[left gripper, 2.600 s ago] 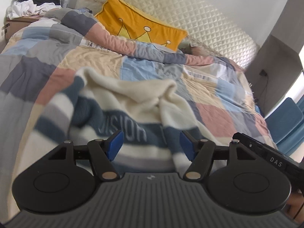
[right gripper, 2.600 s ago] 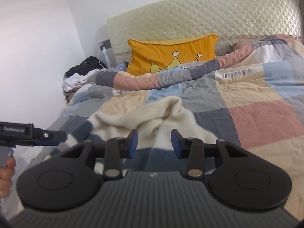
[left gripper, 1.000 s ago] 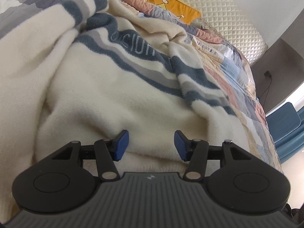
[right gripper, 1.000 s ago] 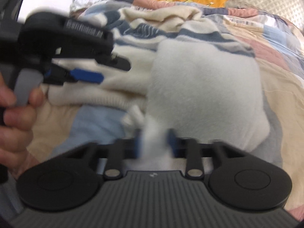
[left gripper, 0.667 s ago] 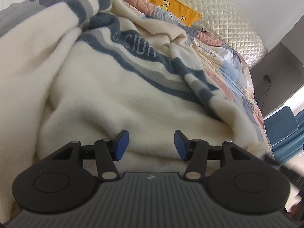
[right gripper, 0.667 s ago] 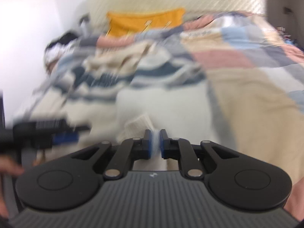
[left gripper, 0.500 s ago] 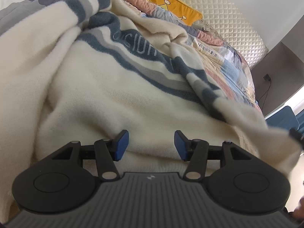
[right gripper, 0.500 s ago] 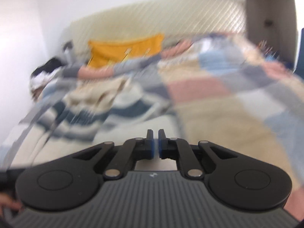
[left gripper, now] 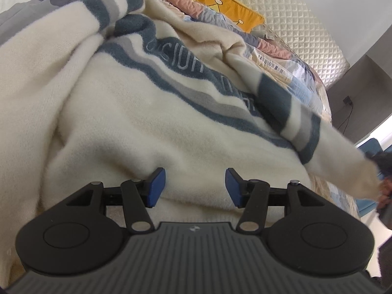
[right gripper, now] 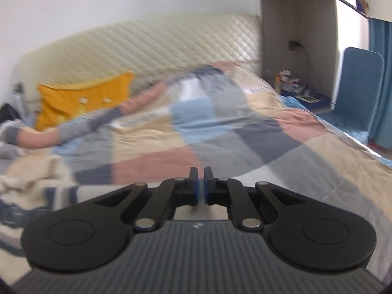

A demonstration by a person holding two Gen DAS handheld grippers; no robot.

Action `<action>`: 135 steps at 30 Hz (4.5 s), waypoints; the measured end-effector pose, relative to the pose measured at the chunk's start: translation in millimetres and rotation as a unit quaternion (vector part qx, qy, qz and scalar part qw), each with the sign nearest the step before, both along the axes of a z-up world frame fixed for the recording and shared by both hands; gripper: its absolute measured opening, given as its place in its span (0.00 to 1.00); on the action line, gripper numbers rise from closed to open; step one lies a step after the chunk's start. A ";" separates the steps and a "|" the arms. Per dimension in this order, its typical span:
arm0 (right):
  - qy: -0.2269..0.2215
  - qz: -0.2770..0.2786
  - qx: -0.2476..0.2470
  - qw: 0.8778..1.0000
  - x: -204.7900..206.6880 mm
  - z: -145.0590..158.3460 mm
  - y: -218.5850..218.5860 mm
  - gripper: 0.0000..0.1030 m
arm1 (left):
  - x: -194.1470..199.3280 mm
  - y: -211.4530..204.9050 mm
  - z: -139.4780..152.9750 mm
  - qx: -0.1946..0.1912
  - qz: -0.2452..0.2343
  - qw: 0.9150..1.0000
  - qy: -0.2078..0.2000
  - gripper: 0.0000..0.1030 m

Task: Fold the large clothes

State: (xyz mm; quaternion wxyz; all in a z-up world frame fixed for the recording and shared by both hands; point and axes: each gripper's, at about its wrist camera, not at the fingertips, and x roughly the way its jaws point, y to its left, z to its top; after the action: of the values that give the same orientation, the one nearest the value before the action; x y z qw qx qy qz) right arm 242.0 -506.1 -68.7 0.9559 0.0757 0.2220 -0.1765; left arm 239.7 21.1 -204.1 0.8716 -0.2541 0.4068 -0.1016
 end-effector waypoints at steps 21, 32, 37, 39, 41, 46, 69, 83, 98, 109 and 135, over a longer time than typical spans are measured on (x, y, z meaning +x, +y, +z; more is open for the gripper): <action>0.072 -0.106 0.097 0.987 52.7 -145.0 -117.6 0.31 | 13.5 109.0 83.0 0.061 0.106 0.992 0.022 0.59; 0.043 -0.058 0.078 0.994 5.2 -83.1 -25.0 0.61 | -25.6 178.2 68.0 0.062 0.173 0.982 0.054 0.59; 0.017 -0.040 0.124 0.991 -24.1 -52.0 20.4 0.61 | -20.4 182.9 48.0 0.046 0.184 0.978 0.093 0.59; 0.007 -0.043 0.156 0.987 -37.6 -38.0 38.9 0.62 | -19.2 180.4 44.2 0.055 0.189 0.976 0.095 0.59; -0.007 -0.022 0.182 0.983 -51.7 -28.6 60.1 0.62 | -16.8 176.5 37.7 0.051 0.188 0.976 0.102 0.62; -0.004 0.036 0.187 0.982 -77.6 -34.2 118.9 0.63 | -15.1 166.6 24.7 0.040 0.187 0.975 0.114 0.63; 0.069 0.168 0.177 0.967 -34.1 -102.3 177.4 0.63 | 97.7 294.0 134.7 0.220 0.327 0.917 0.065 0.13; 0.072 0.169 0.163 0.969 -4.2 -116.3 185.4 0.63 | 200.6 361.8 52.9 0.245 0.371 0.888 0.117 0.13; 0.055 0.169 0.152 0.972 4.1 -119.0 190.1 0.63 | 200.2 345.0 48.7 0.287 0.316 0.896 0.126 0.62; 0.041 0.162 0.142 0.976 -16.8 -106.7 185.3 0.63 | 121.9 243.5 116.4 0.237 0.202 0.949 0.058 0.62; 0.099 0.189 0.177 0.961 -88.9 -100.4 181.8 0.63 | -8.9 54.4 54.2 0.102 0.042 0.991 0.074 0.62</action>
State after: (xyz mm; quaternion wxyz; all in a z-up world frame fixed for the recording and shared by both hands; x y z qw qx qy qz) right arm 153.0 -324.3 -169.1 0.9165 0.1826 0.3535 0.0426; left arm 230.8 75.5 -149.9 0.8641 -0.1878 0.4670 -0.0042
